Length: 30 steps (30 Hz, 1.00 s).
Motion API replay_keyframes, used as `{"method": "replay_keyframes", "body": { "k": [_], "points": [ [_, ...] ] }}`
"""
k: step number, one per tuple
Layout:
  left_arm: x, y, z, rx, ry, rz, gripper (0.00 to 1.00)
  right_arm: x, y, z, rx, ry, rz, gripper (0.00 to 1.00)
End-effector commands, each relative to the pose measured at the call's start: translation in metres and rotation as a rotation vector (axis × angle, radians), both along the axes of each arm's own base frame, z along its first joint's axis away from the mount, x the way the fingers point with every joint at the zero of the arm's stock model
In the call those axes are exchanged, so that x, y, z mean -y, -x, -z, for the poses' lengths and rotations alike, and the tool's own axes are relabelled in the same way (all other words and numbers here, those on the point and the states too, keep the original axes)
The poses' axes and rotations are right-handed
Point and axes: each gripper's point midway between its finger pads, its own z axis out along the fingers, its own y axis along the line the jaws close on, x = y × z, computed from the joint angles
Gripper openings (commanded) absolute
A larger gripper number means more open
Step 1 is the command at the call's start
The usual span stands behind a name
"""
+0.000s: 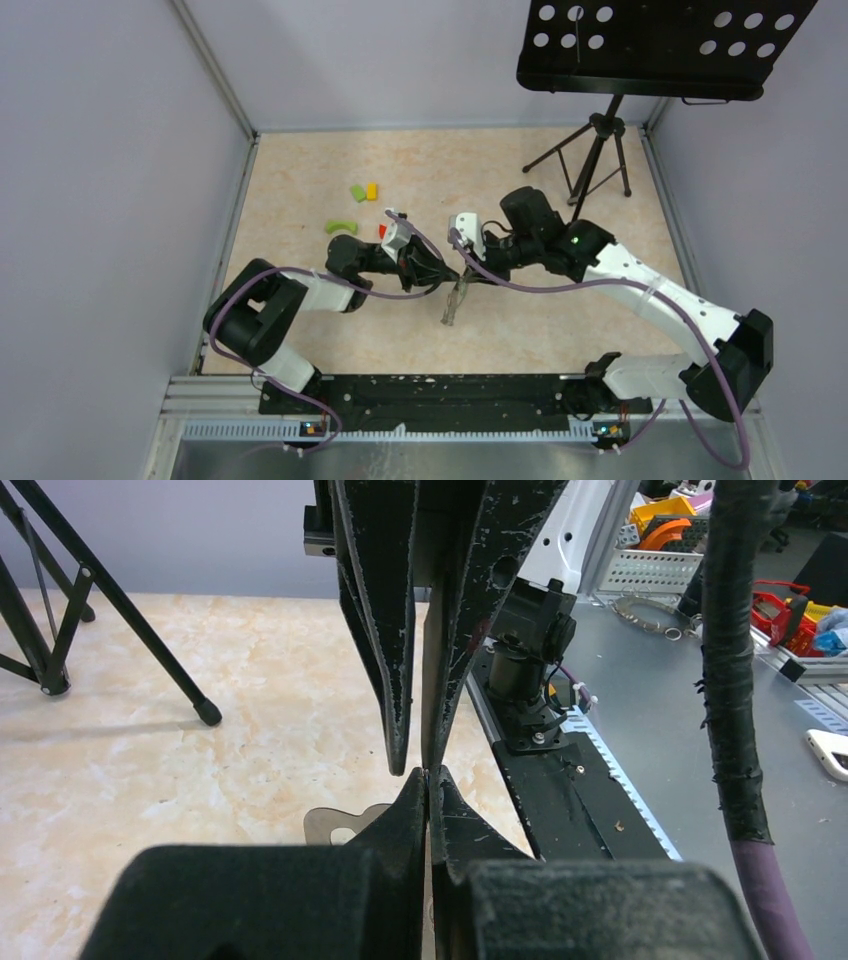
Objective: Put the keys on the keyring
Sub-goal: Adjust the key on the keyring.
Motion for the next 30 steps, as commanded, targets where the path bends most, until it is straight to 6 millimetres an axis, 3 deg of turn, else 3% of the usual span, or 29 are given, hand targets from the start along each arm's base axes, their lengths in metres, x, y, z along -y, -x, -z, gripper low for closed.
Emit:
{"method": "replay_keyframes", "body": {
  "k": [1, 7, 20, 30],
  "points": [
    [-0.007, 0.012, -0.036, 0.218, 0.145, 0.006, 0.0, -0.005, -0.005, -0.002, 0.01, -0.044, -0.012, 0.09],
    [-0.008, 0.013, -0.038, 0.224, 0.149, 0.008, 0.0, -0.004, -0.004, 0.002, -0.005, -0.049, -0.016, 0.06],
    [-0.008, 0.013, -0.037, 0.233, 0.15, 0.001, 0.0, -0.003, 0.004, 0.0, -0.035, -0.073, -0.04, 0.17],
    [-0.009, 0.013, -0.038, 0.237, 0.155, -0.003, 0.0, -0.002, 0.004, 0.002, -0.047, -0.086, -0.03, 0.2]
  ]
}}
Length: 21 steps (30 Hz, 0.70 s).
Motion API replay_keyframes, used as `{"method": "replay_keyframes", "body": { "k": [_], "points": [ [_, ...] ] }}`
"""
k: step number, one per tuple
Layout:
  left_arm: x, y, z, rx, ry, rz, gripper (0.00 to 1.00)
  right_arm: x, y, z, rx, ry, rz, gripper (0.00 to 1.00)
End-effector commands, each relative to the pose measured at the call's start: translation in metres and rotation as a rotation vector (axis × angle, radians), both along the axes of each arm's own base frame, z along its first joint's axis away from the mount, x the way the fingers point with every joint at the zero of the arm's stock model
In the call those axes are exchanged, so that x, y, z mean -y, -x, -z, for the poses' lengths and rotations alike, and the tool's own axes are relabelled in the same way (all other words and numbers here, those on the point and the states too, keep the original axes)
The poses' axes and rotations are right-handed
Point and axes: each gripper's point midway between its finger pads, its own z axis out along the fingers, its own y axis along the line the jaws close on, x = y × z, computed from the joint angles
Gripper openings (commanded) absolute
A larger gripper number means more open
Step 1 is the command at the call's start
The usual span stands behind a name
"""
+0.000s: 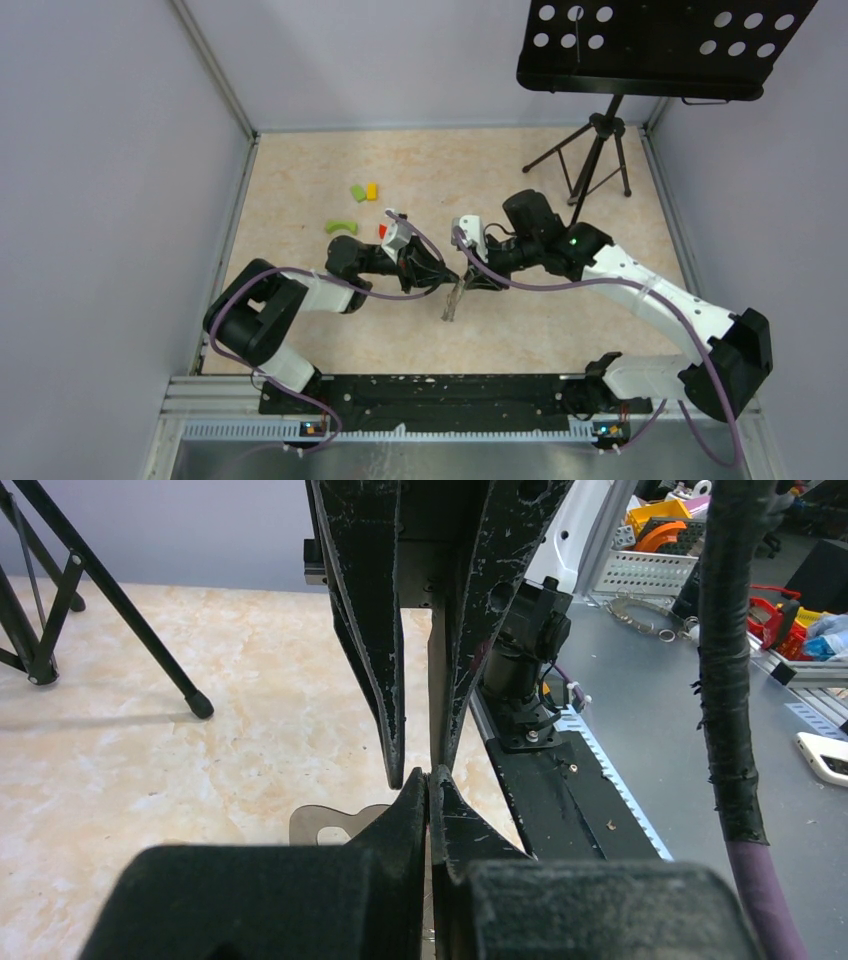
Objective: Put the keys on the keyring
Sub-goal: Adjust the key on the keyring.
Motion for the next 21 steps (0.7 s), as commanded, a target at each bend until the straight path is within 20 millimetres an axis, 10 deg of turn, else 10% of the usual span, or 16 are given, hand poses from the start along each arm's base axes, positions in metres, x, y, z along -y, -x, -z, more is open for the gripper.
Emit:
{"method": "replay_keyframes", "body": {
  "k": [1, 21],
  "points": [
    [-0.008, 0.011, -0.041, 0.258, 0.163, -0.007, 0.0, -0.003, -0.001, -0.01, 0.009, -0.05, -0.003, 0.2],
    [-0.008, 0.012, -0.042, 0.262, 0.165, -0.003, 0.0, -0.008, -0.003, 0.003, -0.026, -0.043, -0.009, 0.01]
  ]
}}
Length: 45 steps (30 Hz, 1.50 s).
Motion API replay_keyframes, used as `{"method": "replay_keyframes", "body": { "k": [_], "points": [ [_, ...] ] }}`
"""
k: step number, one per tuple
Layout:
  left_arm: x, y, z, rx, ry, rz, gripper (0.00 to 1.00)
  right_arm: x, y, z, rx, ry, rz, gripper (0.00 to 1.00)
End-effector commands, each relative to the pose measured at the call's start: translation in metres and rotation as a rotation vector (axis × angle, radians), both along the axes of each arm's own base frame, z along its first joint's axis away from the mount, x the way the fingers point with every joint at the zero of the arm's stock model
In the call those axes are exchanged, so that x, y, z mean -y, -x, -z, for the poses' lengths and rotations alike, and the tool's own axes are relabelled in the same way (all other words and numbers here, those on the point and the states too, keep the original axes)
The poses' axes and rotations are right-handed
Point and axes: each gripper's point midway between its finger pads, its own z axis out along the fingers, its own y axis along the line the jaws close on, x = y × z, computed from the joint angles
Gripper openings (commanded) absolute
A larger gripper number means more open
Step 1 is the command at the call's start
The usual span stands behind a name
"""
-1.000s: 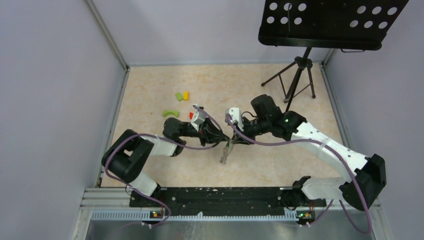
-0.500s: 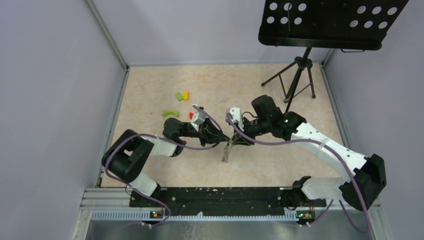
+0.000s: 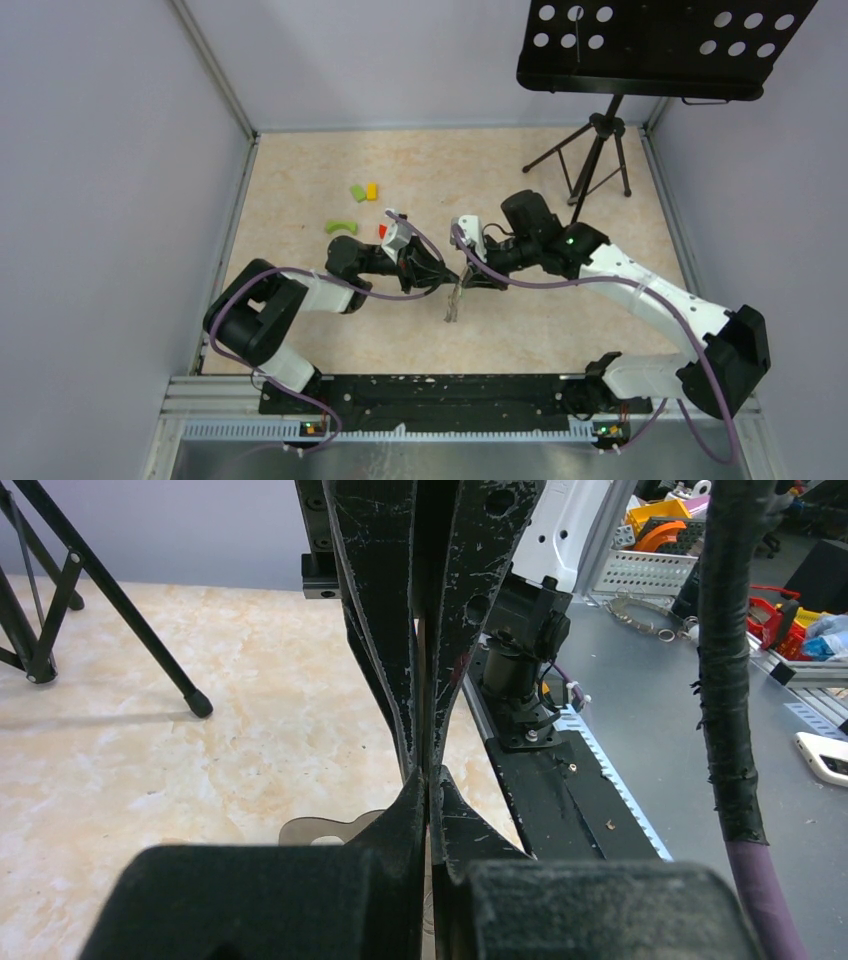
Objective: Put the keys on the keyring
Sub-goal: Adjust the key on the keyring.
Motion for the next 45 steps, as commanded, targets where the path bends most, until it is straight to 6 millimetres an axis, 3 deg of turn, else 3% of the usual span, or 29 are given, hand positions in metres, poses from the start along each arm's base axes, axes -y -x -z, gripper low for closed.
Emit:
{"method": "replay_keyframes", "body": {
  "k": [1, 31, 39, 45],
  "points": [
    [-0.008, 0.012, -0.043, 0.263, 0.165, -0.001, 0.0, -0.005, -0.005, -0.001, 0.007, -0.031, -0.009, 0.0],
    [-0.009, 0.033, -0.044, 0.283, 0.145, 0.086, 0.0, -0.014, -0.001, 0.005, -0.02, -0.042, -0.089, 0.0],
    [-0.01, 0.033, -0.045, 0.308, 0.152, 0.082, 0.0, -0.001, -0.002, 0.005, -0.012, -0.022, -0.061, 0.0],
    [-0.009, 0.032, -0.047, 0.316, 0.161, 0.073, 0.0, 0.005, 0.005, -0.007, -0.016, -0.065, -0.061, 0.18]
  ]
}}
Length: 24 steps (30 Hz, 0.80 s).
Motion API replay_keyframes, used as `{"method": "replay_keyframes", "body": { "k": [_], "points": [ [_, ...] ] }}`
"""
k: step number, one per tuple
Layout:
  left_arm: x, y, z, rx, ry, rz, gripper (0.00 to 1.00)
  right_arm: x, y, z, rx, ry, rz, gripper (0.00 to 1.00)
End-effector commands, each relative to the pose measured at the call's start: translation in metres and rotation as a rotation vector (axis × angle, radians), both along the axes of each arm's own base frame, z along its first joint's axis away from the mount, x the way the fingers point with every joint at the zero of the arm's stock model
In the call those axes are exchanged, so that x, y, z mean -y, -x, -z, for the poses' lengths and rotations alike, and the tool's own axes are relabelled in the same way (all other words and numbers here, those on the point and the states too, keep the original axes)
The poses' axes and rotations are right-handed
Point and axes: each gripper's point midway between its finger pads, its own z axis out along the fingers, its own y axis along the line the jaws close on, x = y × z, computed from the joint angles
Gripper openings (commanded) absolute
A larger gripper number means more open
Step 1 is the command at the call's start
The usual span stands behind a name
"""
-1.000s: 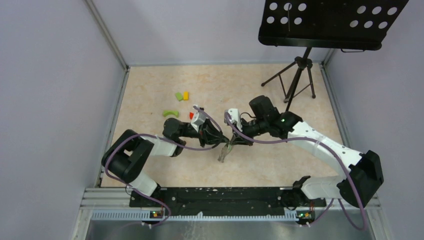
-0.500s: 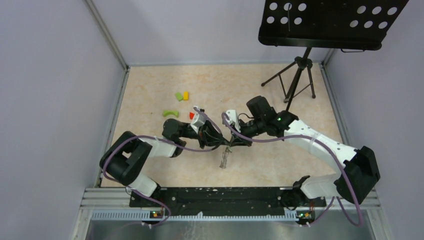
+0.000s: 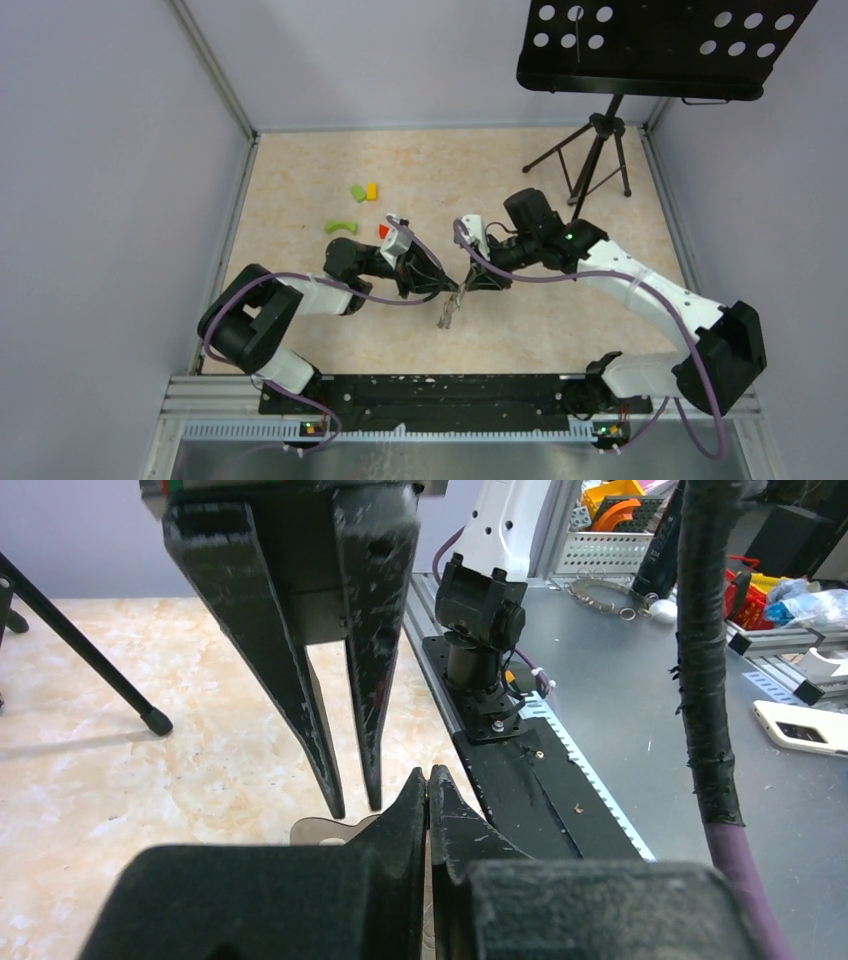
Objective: Put the keys on the keyring
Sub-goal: Adjust the key on the keyring.
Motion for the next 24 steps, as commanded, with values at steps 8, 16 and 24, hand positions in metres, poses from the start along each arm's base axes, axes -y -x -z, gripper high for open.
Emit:
{"method": "replay_keyframes", "body": {
  "k": [8, 16, 24],
  "points": [
    [-0.007, 0.01, -0.042, 0.283, 0.188, -0.017, 0.0, -0.009, 0.023, -0.02, -0.087, -0.126, -0.107, 0.27],
    [-0.007, 0.009, -0.043, 0.286, 0.194, -0.028, 0.0, -0.013, 0.025, -0.016, -0.126, -0.13, -0.122, 0.25],
    [-0.007, 0.009, -0.039, 0.283, 0.189, -0.026, 0.0, -0.012, 0.017, -0.017, -0.095, -0.113, -0.093, 0.22]
  ]
}}
